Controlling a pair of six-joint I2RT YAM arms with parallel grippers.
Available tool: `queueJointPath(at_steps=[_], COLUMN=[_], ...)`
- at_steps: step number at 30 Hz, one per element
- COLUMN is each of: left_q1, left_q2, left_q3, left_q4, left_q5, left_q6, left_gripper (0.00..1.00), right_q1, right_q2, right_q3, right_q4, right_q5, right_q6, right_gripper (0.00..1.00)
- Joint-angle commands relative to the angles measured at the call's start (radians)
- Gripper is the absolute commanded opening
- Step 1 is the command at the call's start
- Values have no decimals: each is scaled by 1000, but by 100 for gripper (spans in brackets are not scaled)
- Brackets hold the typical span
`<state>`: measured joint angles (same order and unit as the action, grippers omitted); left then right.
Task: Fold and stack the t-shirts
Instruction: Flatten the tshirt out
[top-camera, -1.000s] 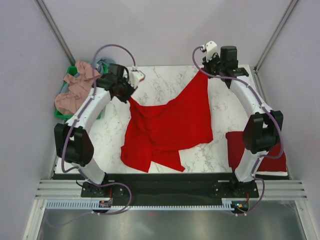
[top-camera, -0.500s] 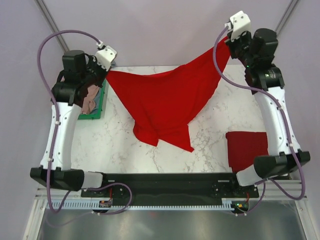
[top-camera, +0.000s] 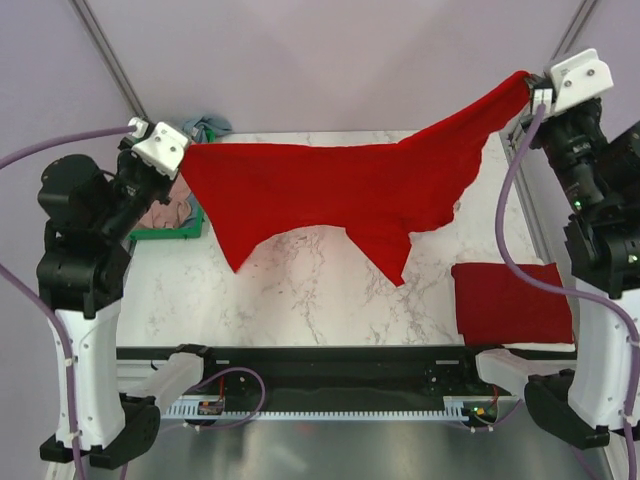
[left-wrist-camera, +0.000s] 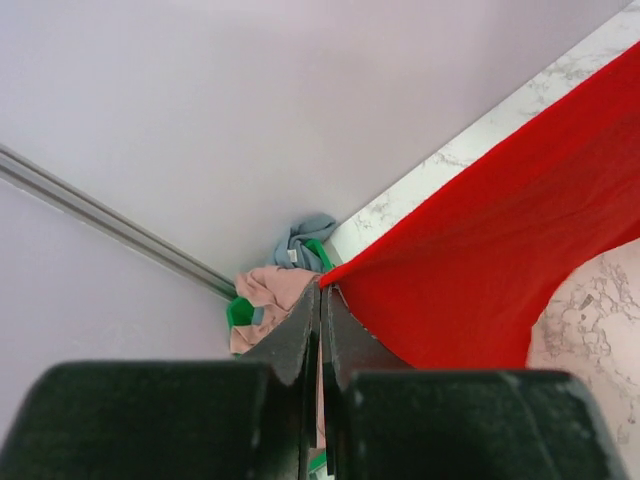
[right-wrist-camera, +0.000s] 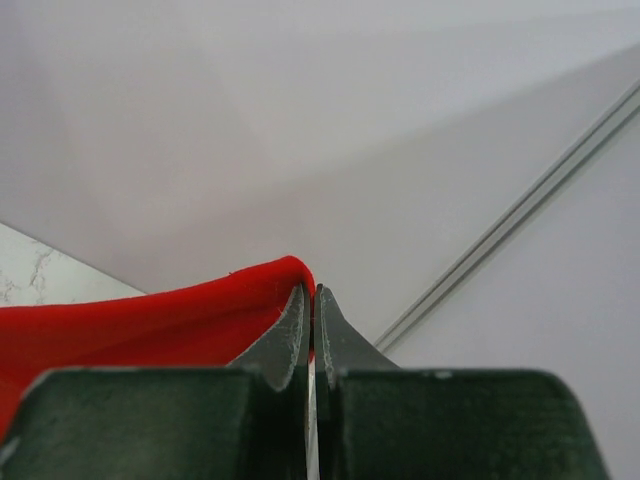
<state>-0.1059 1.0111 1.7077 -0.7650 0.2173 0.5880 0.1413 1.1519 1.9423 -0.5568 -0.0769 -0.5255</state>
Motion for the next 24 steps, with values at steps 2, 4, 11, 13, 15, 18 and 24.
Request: queueJointPath(at_steps=[2,4,11,13,15,18,24], left_q1=[6,5,6,5,6,5,5], left_q2=[-65,-98,-154,-143,-121,-83,-11], left_q3=[61,75,297,393,447,530,526], left_q4=[-29,-49,-85,-99,-99,-99,-91], left_q5=[39,44,51,42,28,10,-24], left_q6=[-14,-20,-40,-30,-10,16,52], left_gripper=[2,2,2,2,2,2,2], right_q1=[-3,-3,-32,-48,-77,-103,-106], right_q2=[-60,-81,-116,-124,-132,-135,-77], right_q3=[107,156,409,444,460,461,388], right_q4=[-113,-147,-232,-209,-169,-102,10], right_q5=[-15,-21,-49,-63,-70,-72,-12], right_q6=[-13,-13,-4,-14,-28,-30,-63], right_gripper=[0,0,0,0,0,0,0])
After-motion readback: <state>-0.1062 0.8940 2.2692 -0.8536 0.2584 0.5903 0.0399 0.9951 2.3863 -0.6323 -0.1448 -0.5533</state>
